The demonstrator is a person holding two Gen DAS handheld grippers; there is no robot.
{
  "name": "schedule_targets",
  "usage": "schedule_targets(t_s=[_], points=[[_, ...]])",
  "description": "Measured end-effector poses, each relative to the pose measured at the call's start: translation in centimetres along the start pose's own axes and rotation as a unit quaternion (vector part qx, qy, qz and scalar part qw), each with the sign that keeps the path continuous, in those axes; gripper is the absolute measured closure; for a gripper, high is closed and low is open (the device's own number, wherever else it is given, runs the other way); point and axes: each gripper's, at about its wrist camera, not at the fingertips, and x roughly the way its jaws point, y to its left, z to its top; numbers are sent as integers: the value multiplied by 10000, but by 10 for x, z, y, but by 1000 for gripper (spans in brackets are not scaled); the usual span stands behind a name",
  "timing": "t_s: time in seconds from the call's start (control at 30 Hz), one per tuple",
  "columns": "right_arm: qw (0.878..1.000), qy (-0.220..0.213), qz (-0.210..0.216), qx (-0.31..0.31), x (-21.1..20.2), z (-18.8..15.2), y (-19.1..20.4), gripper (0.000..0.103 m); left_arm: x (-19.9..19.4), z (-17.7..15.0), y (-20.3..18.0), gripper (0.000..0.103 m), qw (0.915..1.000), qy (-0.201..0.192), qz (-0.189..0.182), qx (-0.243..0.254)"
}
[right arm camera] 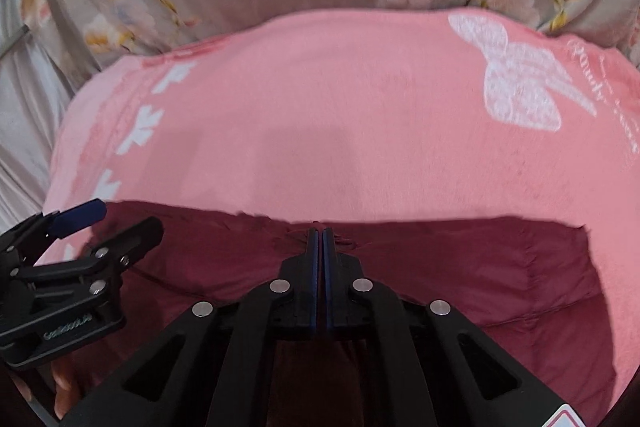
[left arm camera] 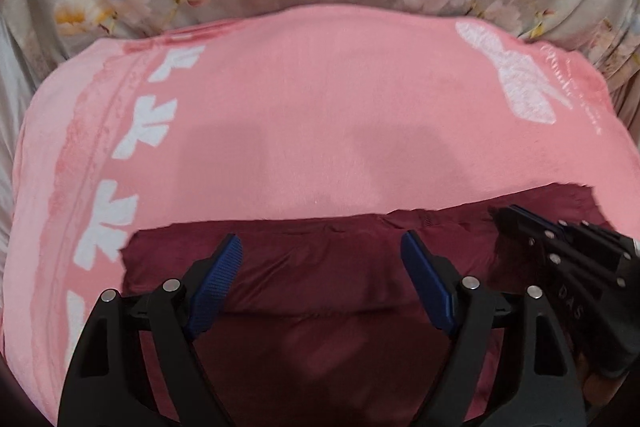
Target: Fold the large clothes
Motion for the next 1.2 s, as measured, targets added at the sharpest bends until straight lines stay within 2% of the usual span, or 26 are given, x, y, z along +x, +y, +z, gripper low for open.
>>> schedule_targets(t_s=[0.13,0.23,0.33,0.47,0.93,1.03,1.07,1.13,1.2], points=[[9995,116,165,247,15,-9,-10,103,32,-13,4,24,9996,242,-58,-154],[9996,110,120,220,20,-11,-8,103,42,-16,8,23,9991,233,-171,-315],[9999,30,40,160,21,-14,-5,103,49,-19,7,22,9993,157,-125,-320],[9999,-54,-18,105,22,-15,-3,103,50,-22,2,20,9997,19,28,-261],[9998,-124,76,133,22,-15,-6,103,51,-22,2,18,9995,-64,73,-286],[9997,-200,3,138,1,-17,-4,99,36,-25,10,18,9995,-19,72,-319],[9992,-389,53,107,-17,-21,1,93,26,-27,14,19,9994,-59,87,-337],[9978,-654,133,-1,-47,-29,14,92,-9,-34,27,18,9985,-310,-38,-451],[9967,-755,265,-95,-67,-39,32,92,-34,-42,38,14,9977,-465,0,-502]])
